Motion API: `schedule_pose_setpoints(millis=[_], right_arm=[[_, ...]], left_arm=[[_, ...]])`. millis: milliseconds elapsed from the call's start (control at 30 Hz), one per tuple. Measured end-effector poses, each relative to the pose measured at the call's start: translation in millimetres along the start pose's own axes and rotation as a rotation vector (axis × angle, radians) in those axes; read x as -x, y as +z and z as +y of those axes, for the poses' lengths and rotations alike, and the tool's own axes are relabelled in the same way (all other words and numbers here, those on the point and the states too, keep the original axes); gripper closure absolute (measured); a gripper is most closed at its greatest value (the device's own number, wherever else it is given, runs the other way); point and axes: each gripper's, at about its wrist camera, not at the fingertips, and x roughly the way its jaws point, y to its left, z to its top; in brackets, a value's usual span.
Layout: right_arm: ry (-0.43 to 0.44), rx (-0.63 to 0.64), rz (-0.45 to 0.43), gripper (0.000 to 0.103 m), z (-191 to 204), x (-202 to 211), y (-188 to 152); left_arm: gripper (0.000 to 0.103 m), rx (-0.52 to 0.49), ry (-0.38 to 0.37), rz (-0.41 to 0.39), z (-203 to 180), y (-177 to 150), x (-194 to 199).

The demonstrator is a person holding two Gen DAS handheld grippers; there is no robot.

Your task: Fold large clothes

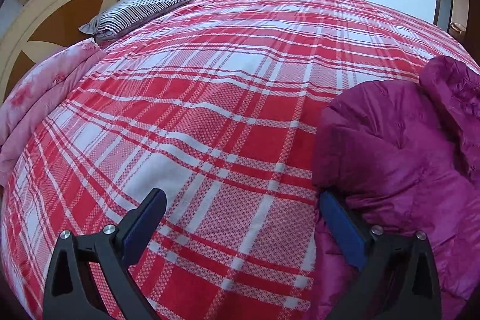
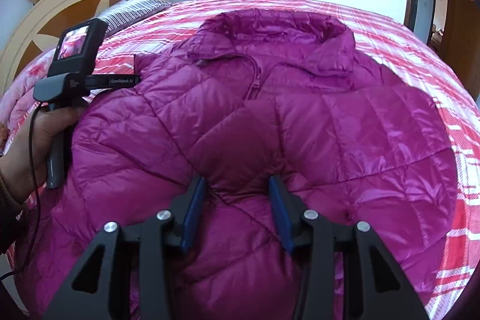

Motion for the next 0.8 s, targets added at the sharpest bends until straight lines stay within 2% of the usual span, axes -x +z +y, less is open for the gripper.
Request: schedule_pose_setpoints(millis=[67, 133, 200, 267, 367, 467, 567, 700, 767, 800], right_arm=[[-0.017, 0.014, 0.003, 0.055, 2.6, -1.4, 0.1], [-0.028, 0.023, 0.002, 0.055, 4.3, -0.9, -0.4], [-0.029, 0.023, -0.002, 0.055, 3.6, -0.7, -0.5], [-0.03, 0.023, -0.004, 0.055, 3.8, -1.0, -0.4], [-0.037, 0.027, -0.01, 0.055, 4.9, -0.8, -0.9], [-0.034, 0.024, -0.013, 0.055, 4.4, -0.5, -1.1], [-0.034, 0.024, -0.014, 0.055, 4.6, -0.5, -1.2], [-0.035, 0.025, -0.015, 0.055, 5.5, -0.8, -1.7], [-0.025, 0.017, -0.018, 0.055, 4.1, -0.4, -1.9], [-0.023, 0.014, -0.018, 0.054, 3.6, -0.1, -1.8]], left_arm=[[0.001, -0.003, 0.004, -0.014, 0.2, 0.4, 6.6], [0.001, -0.001, 0.033, -0.089, 5.6, 4.2, 24.7], [0.001, 0.018, 0.023, -0.17, 10.2, 11.4, 44.3], [0.001, -0.004, 0.059, -0.201, 6.4, 22.5, 48.9], [0.001, -0.074, 0.074, -0.161, -11.4, 36.7, 29.4], [0.001, -0.152, 0.136, -0.108, -29.2, 36.7, 2.4], [0.001, -0.161, 0.133, -0.058, -29.7, 31.7, -18.7], [0.001, -0.177, 0.119, -0.045, -25.7, 34.9, -15.8], [0.001, -0.177, 0.14, -0.07, -23.2, 35.4, -1.6], [0.001, -0.159, 0.126, -0.105, -18.1, 34.0, 14.0]])
